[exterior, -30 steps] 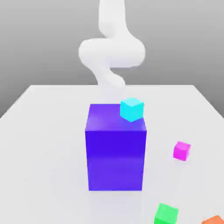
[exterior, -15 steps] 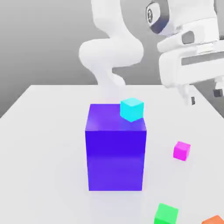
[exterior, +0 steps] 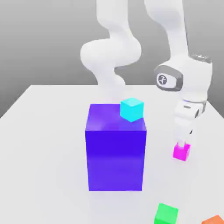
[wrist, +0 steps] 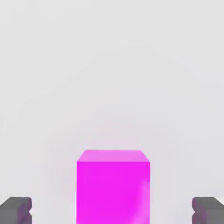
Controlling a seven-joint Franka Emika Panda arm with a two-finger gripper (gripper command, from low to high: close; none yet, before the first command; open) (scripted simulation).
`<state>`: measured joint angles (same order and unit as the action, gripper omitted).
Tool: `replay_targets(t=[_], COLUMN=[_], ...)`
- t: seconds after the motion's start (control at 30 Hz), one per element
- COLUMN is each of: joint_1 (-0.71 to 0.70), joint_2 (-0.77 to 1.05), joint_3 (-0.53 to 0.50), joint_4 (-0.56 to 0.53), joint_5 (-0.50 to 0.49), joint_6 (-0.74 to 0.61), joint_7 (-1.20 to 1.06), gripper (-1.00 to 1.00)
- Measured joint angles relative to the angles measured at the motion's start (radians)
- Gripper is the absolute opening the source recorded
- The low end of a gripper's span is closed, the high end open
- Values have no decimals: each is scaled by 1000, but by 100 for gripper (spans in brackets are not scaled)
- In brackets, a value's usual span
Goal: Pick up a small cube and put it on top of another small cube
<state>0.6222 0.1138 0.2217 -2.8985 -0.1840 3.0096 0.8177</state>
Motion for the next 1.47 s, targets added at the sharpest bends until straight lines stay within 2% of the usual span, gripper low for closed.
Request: replay_targets(t=[0.1, 0.13, 0.33, 0.4, 0.53, 0.63, 0.77, 0.87, 1.2, 1.33, 1.37, 1.47], joint_1=[135, 167, 184, 157, 73, 109, 170, 32, -194, -229, -233, -233], joint_2=[107, 137, 152, 119, -14, -118, -100, -60, 89, 215, 242, 242], joint_3=[-155, -189, -207, -178, -55, -50, -154, -233, -342, -333, -329, -329], joint_4=[22, 28, 31, 24, -5, -22, 80, 181, 526, 563, 566, 566], joint_5=[-82, -96, -104, -89, 65, 178, 169, 171, 229, 263, 270, 270], joint_6=[86, 112, 125, 98, -8, -93, -178, -239, -437, -350, -326, -326], joint_7=[64, 77, 85, 71, -45, -127, -211, -297, -624, -673, -678, -678], gripper=[0, -100, -100, -100, -100, -100, -100, -100, -100, -100, 100, 100])
